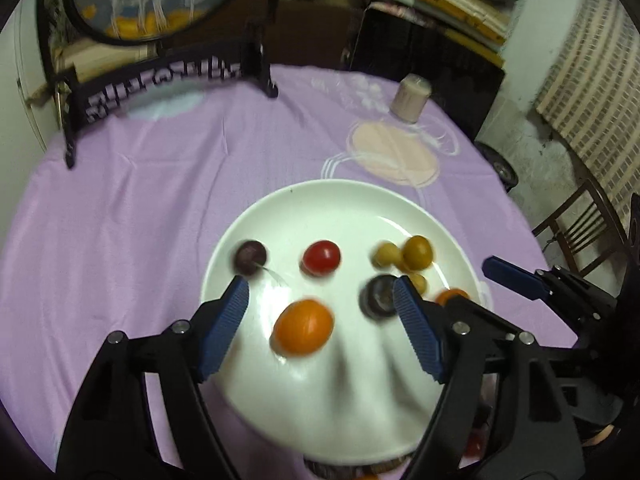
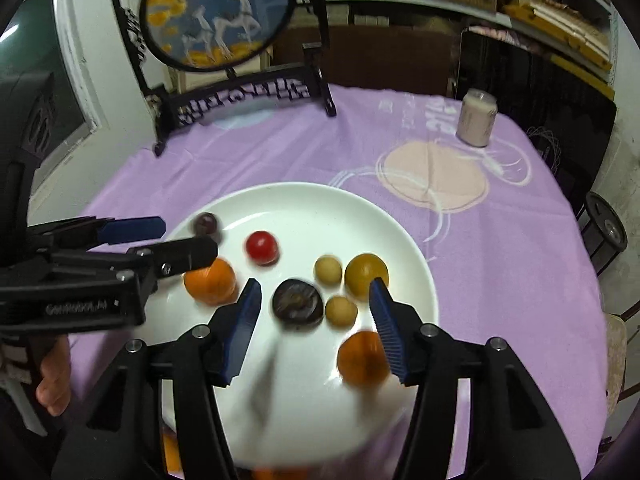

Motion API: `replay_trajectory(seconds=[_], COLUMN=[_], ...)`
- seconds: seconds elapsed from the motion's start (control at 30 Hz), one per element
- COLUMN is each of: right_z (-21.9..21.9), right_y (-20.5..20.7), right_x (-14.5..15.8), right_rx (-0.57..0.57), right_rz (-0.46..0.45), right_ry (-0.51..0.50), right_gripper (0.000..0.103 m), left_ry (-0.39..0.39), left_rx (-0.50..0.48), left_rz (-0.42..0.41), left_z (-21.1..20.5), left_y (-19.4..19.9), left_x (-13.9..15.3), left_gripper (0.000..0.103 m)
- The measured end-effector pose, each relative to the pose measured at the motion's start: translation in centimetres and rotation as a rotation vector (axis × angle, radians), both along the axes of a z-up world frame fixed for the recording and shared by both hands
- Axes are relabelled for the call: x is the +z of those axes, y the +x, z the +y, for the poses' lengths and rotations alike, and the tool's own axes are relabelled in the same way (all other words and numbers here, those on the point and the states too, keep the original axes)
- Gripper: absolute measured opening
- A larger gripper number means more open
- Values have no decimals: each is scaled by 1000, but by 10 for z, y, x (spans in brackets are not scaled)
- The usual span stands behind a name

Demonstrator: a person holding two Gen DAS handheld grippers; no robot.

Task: Organize fruits
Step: 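Carry the orange with the left tool while the right tool carries the yellow fruit, release both on plate, then grasp a large orange with the right tool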

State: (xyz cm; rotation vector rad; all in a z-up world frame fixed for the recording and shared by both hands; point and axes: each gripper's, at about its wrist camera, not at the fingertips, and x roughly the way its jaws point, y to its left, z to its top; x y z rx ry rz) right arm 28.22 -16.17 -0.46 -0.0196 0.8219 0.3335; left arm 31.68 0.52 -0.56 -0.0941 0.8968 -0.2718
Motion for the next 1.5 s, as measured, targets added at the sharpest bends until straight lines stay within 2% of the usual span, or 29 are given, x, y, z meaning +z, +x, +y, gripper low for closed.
replay_trajectory(seconds=[0.07, 0.13, 0.27, 0.4, 0.47, 0.6, 0.73, 0.87, 1.0, 1.17, 1.27, 1.37, 1.5], right_z=[-5, -7, -10, -15, -17, -17, -9, 6, 18, 23, 28, 30, 22], right_y=[-31, -63, -118, -142, -149, -159, -167, -168, -163, -148, -141, -134, -139], right_x=[5, 6, -1, 1, 3, -2, -14, -33, -45, -63, -72, -84, -80], right_rx=[-3, -14, -38, -61, -71, -77, -48, 17, 60, 44, 47, 36, 35], right_rz=[-11, -35, -66, -67, -77, -63, -28, 41, 67, 102, 101, 113, 110], right_ry=[1, -7, -18, -33, -41, -39, -37, 6, 45, 34, 6, -27, 12], right_gripper=[58, 58, 61, 61, 62, 70, 70, 70, 70, 70, 63, 39, 39], left_ry=[7, 26, -1, -1, 21, 40, 46, 51, 48, 48, 55, 60, 67], left_rx=[1, 21, 26, 35, 41, 56, 51, 44, 52, 60, 55, 47, 32], left_rz=[-45, -87, -108, -112, -124, -117, -98, -74, -49, -39, -35, -30, -29], left_z=[3, 7, 13, 21, 23, 28, 32, 38, 43, 49, 49, 45, 38], left_y=[-27, -60, -114, -150, -161, -175, -184, -192, -195, -200, -201, -203, -204], left_x=[10, 15, 10, 2, 0, -8, -17, -28, -36, -40, -41, -42, -42], left_gripper=[85, 88, 88, 88, 88, 88, 88, 88, 88, 88, 88, 88, 88])
